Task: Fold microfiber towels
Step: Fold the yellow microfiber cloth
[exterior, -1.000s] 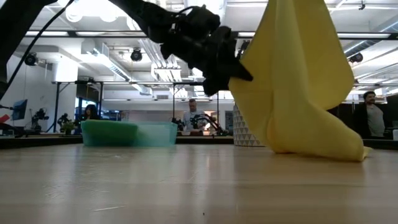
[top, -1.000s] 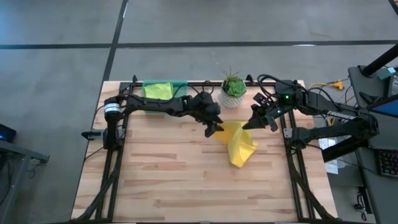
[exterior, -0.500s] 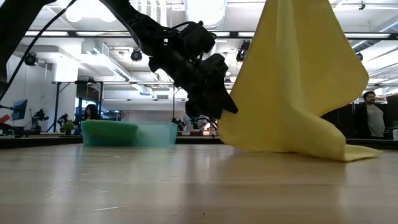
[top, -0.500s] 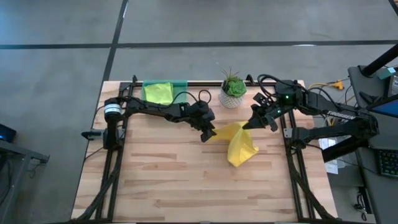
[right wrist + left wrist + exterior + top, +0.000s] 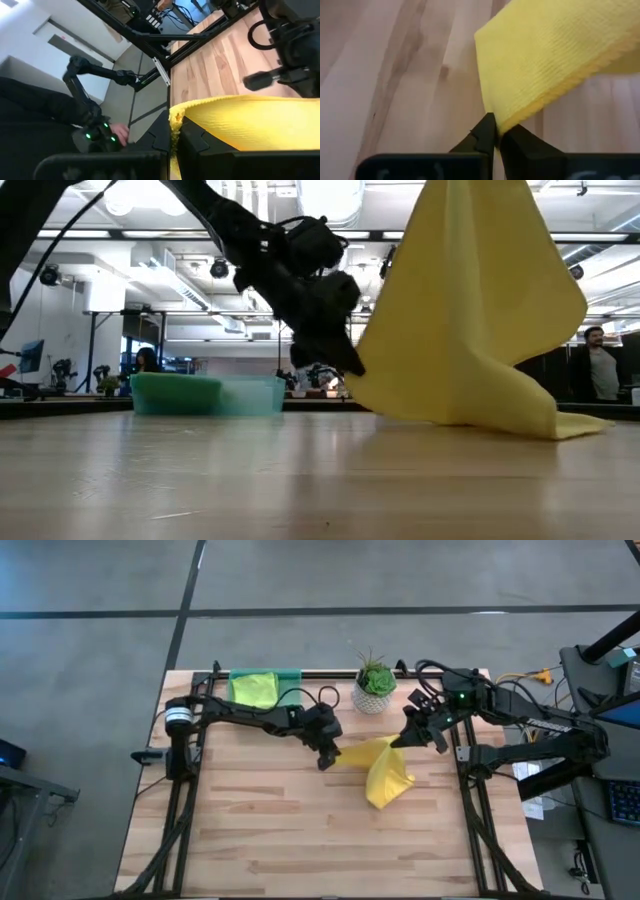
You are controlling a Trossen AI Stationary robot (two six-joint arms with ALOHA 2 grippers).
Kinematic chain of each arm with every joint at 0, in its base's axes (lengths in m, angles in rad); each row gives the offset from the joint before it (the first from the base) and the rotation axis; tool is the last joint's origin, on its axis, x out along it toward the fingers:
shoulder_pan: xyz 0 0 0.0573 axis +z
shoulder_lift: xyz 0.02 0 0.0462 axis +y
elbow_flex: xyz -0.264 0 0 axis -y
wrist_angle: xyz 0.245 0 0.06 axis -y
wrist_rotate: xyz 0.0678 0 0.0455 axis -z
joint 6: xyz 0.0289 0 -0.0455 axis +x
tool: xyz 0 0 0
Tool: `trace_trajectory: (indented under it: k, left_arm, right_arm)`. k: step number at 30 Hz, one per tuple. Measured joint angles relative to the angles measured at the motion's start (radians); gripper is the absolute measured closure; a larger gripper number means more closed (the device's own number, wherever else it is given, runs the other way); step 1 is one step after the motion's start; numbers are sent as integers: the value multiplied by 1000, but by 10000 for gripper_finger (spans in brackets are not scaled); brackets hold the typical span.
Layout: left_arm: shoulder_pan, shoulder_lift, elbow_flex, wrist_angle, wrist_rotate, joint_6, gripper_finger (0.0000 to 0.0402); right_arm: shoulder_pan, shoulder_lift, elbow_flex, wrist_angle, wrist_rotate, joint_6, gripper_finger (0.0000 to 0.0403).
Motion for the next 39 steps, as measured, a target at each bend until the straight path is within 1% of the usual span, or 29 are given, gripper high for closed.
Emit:
trace_trajectory:
  k: [3,5,9,11,14,18,21,23,25,26,28,30,31,32,33,34,36,37,39]
  left_arm:
    - [14,-64,8,-149,-18,82,400]
    - [23,-126,8,-266,-50,141,401]
    - [35,-269,8,-433,-96,220,401]
    - [34,-350,8,-483,-132,222,401]
    - [34,-454,8,-513,-147,215,401]
    - [13,-552,8,-555,-149,121,401]
    - [-38,-591,8,-614,-147,49,401]
    - [-94,-604,8,-649,-129,14,401]
    - [-164,-607,8,-662,-76,-32,401]
    - [-203,-608,8,-666,-34,-59,401]
    - [-286,-608,8,-654,74,-123,402]
    - [-371,-608,12,-625,178,-220,402]
    - [-412,-608,17,-601,201,-271,402]
    - [-451,-608,25,-583,202,-309,402]
    - [-483,-608,35,-575,183,-331,402]
    - [-506,-610,44,-575,140,-336,402]
    - [-534,-619,45,-589,20,-333,402]
    - [-537,-620,38,-594,-46,-324,402]
    - [-532,-618,20,-619,-173,-290,402]
  right_arm:
    - [0,-10,1,-15,27,-54,394]
    - [0,-22,1,-45,81,-89,394]
    - [0,-54,1,-107,202,-154,394]
    - [0,-68,1,-135,263,-180,394]
    - [0,-82,1,-156,325,-194,394]
    - [15,-81,1,-199,343,-190,394]
    - [68,-74,-1,-230,343,-170,394]
    - [123,-70,-9,-243,353,-140,394]
    - [202,-69,-14,-243,380,-91,394]
    - [250,-69,-17,-250,397,-59,394]
    - [363,-67,-19,-248,425,30,394]
    - [493,-62,-19,-241,455,136,394]
    - [561,-59,-19,-238,476,191,394]
    - [624,-54,-19,-233,503,242,394]
    - [683,-49,-19,-232,539,287,394]
    - [739,-43,-20,-236,583,317,394]
    - [823,-34,-22,-259,697,337,394]
    - [851,-30,-29,-280,752,339,394]
    - [862,-26,-53,-333,831,339,394]
